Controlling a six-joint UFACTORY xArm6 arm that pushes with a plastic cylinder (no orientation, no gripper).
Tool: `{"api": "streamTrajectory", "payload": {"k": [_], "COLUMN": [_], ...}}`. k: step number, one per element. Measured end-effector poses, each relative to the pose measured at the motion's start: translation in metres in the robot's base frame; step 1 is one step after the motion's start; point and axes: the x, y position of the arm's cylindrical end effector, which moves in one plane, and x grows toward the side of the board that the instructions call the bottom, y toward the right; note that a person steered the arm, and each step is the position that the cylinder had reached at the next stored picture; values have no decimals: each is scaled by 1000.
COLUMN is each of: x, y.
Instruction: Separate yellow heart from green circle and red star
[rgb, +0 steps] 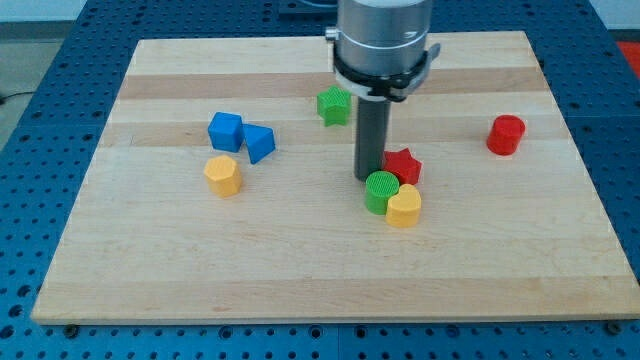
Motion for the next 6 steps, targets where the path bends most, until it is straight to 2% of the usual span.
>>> {"api": "streamTrajectory", "payload": {"k": [1, 2, 4, 5, 6], "x": [19, 82, 29, 3, 13], "y": [-33, -31, 47, 59, 36]}}
